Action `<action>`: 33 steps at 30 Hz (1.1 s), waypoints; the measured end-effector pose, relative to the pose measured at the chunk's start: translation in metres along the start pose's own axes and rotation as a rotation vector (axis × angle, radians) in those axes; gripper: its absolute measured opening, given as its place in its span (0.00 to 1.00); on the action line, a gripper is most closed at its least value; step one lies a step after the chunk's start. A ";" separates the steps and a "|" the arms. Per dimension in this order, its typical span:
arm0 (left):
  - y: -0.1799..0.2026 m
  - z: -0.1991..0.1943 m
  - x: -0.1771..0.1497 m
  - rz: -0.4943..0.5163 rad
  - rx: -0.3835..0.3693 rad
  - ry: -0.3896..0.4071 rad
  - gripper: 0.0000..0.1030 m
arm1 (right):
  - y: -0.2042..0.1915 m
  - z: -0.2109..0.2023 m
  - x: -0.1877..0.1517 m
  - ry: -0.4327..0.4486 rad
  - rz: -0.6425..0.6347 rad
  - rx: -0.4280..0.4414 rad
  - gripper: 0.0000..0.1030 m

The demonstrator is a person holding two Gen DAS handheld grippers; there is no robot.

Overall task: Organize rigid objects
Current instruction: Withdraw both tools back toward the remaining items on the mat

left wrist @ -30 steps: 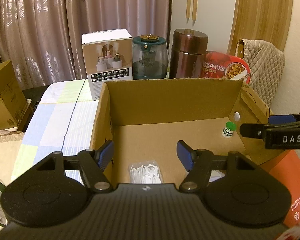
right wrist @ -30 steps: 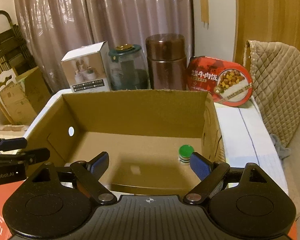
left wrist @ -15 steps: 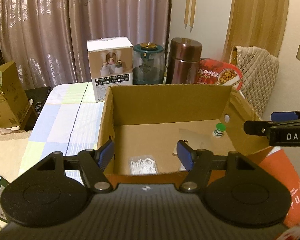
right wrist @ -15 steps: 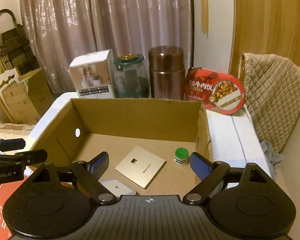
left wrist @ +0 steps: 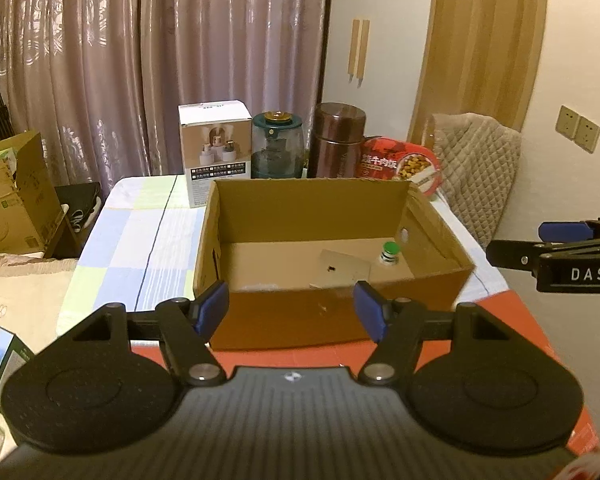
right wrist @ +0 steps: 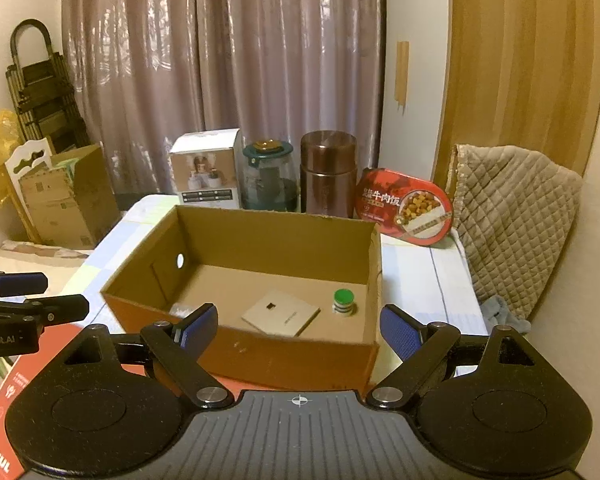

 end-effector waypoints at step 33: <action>0.019 -0.069 -0.102 0.006 -0.007 -0.060 0.63 | 0.013 -0.081 -0.100 -0.046 0.041 -0.088 0.83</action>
Point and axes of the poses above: each gripper's, at about its wrist camera, not at the fingertips, and z roughly the way its jaws point, y to its right, x to its top, the point moved 8 cm from there along z, roughly the way its jaws point, and after that the axes turned 6 degrees about x, right-handed, at the moved point
